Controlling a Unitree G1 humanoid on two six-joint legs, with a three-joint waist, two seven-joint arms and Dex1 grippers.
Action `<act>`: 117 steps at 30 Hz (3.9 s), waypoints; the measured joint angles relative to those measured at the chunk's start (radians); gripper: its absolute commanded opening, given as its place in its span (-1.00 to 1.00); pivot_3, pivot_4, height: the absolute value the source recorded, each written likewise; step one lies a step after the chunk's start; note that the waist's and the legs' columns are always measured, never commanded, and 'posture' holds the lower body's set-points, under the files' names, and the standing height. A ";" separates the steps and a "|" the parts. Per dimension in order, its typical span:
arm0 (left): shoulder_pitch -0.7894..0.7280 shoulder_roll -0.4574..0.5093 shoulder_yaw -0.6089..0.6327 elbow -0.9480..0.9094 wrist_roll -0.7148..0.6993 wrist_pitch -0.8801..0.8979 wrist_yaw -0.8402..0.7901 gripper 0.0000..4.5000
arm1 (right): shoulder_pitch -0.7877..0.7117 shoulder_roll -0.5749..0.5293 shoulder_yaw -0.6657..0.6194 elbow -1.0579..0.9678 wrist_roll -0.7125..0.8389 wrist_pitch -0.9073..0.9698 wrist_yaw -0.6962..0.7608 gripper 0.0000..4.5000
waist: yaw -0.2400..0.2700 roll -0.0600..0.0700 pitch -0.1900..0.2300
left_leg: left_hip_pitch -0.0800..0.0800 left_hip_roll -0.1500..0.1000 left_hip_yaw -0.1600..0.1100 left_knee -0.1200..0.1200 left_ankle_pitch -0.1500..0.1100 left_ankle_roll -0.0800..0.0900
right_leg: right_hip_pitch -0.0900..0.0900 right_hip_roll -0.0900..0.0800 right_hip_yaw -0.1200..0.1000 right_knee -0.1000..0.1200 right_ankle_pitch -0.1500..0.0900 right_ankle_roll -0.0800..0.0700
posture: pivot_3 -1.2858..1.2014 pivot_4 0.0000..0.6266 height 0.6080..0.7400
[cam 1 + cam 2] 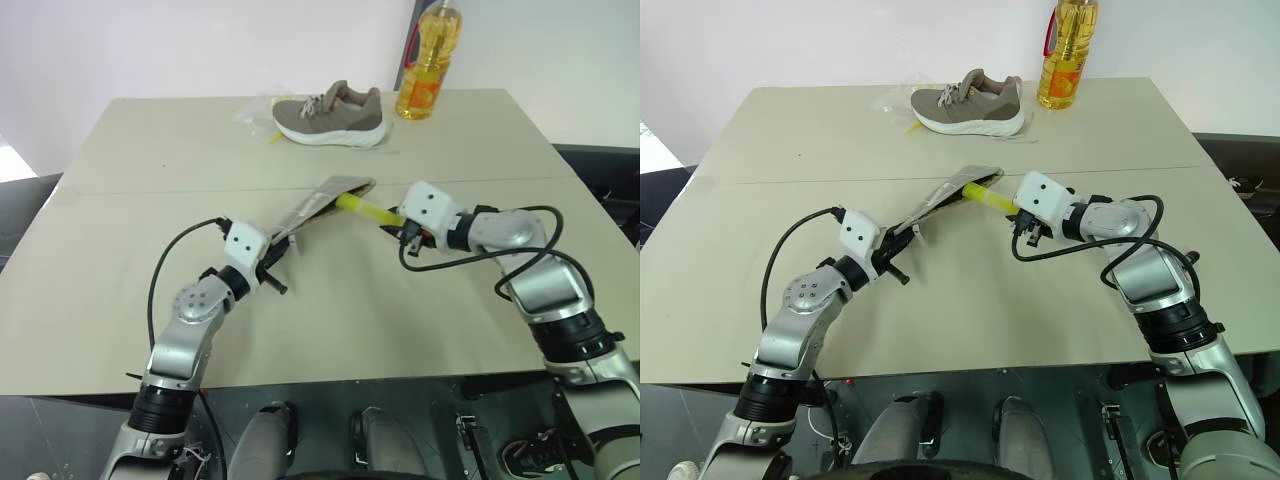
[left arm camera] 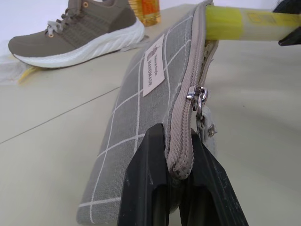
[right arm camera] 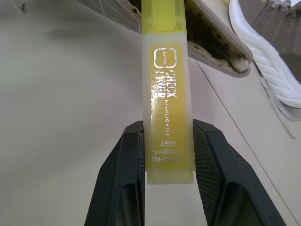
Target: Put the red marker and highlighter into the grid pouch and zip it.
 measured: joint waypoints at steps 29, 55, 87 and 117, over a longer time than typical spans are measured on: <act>-0.022 0.080 -0.064 -0.027 0.000 -0.013 -0.171 -1.00 | -0.077 -0.048 0.038 -0.100 -0.110 -0.178 0.214 0.71 | 0.001 0.000 0.000 | 0.000 0.000 0.000 0.000 0.000 0.000 | 0.001 -0.001 0.000 0.000 0.000 0.000 | 0.03 -0.52 0.86; -0.142 -0.137 -0.190 0.233 0.064 -0.168 -0.100 -1.00 | 0.150 0.142 -0.829 -0.087 -0.040 1.112 -0.523 0.98 | 0.022 0.008 -0.004 | -0.006 -0.001 0.002 0.012 -0.001 0.003 | 0.000 -0.001 0.000 0.003 0.001 -0.001 | 0.03 -0.52 0.86; -0.152 -0.024 -0.037 0.245 0.044 -0.176 -0.064 -1.00 | 0.203 -0.263 -0.055 -0.272 -0.017 0.080 -0.058 -0.86 | 0.000 0.005 0.000 | -0.004 0.003 0.000 0.014 -0.002 0.003 | 0.002 0.004 -0.001 0.001 0.003 0.001 | 0.03 -0.52 0.86; -0.110 -0.008 -0.156 0.077 0.083 -0.086 -0.152 -1.00 | -0.022 -0.066 0.216 -0.223 -0.395 -0.016 0.064 -0.86 | 0.004 0.005 0.000 | -0.009 0.003 0.000 0.014 -0.002 0.003 | -0.001 0.003 -0.001 -0.002 0.005 -0.002 | 0.03 -0.52 0.86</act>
